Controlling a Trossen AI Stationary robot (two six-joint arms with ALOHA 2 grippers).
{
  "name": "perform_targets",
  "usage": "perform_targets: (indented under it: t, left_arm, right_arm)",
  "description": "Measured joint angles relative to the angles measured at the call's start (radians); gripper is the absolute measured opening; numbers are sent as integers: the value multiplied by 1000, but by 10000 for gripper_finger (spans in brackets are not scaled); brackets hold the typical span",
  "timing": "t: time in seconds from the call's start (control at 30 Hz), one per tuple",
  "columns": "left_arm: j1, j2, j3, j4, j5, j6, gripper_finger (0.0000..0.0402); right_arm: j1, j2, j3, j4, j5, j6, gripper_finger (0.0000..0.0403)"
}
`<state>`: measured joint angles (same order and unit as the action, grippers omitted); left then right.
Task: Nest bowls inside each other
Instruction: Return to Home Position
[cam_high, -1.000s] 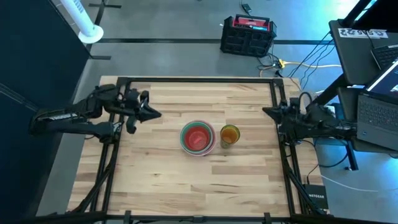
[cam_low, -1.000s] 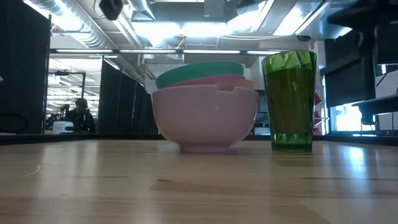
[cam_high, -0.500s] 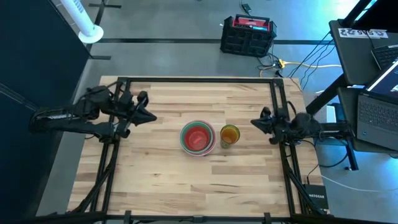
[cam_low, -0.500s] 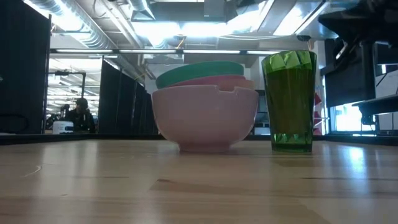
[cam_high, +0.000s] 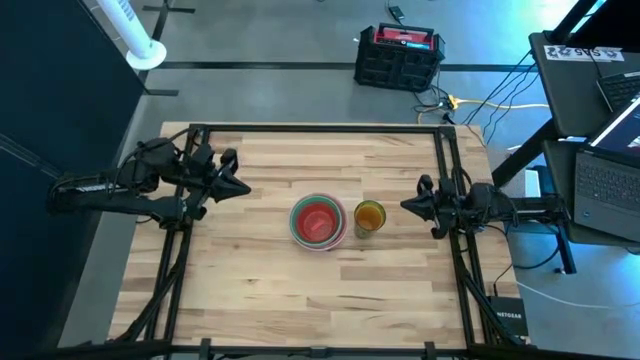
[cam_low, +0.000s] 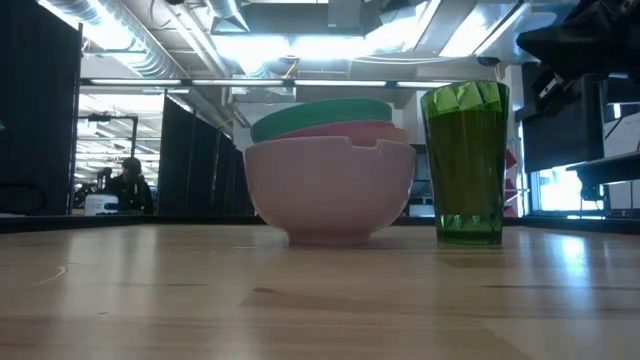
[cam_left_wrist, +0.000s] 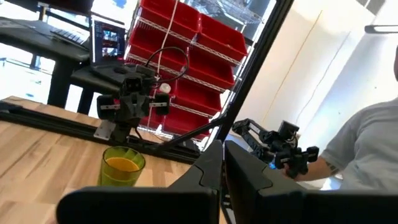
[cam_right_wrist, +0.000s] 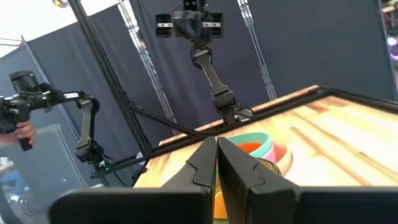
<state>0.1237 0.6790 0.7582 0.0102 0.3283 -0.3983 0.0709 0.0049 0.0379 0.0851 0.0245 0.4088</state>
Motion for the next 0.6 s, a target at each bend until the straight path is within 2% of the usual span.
perform_targets:
  t: [0.3,0.5,0.6]
  left_arm:
    - [0,0,0,-1,-21,-23,0]
    - [0,1,0,-2,-36,-31,0]
    - [0,2,0,-3,-41,-37,0]
  right_arm:
    - [-1,-2,-30,33,-26,-52,1]
    - [-1,-2,-30,-77,-28,-71,1]
    - [0,14,-30,-77,-28,-100,1]
